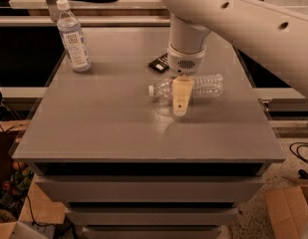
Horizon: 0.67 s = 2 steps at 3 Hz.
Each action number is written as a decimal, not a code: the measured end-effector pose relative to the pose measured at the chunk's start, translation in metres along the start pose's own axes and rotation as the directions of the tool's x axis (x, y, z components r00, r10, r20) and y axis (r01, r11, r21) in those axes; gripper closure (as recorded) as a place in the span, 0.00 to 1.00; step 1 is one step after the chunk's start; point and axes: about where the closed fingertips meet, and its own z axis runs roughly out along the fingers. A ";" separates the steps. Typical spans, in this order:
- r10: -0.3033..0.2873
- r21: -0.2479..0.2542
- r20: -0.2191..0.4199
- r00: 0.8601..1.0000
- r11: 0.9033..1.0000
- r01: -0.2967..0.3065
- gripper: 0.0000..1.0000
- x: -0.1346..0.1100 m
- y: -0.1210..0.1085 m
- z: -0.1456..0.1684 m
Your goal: Place water bottle upright
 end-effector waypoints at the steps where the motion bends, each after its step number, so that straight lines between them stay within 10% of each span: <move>1: 0.017 0.006 0.006 1.000 1.000 -0.017 0.41 0.000 -0.011 -0.006; 2: 0.023 0.006 0.021 1.000 1.000 -0.023 0.66 0.000 -0.018 -0.012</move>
Offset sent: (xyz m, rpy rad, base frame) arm 0.0192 -0.0051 0.0231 0.0303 0.0032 -0.0287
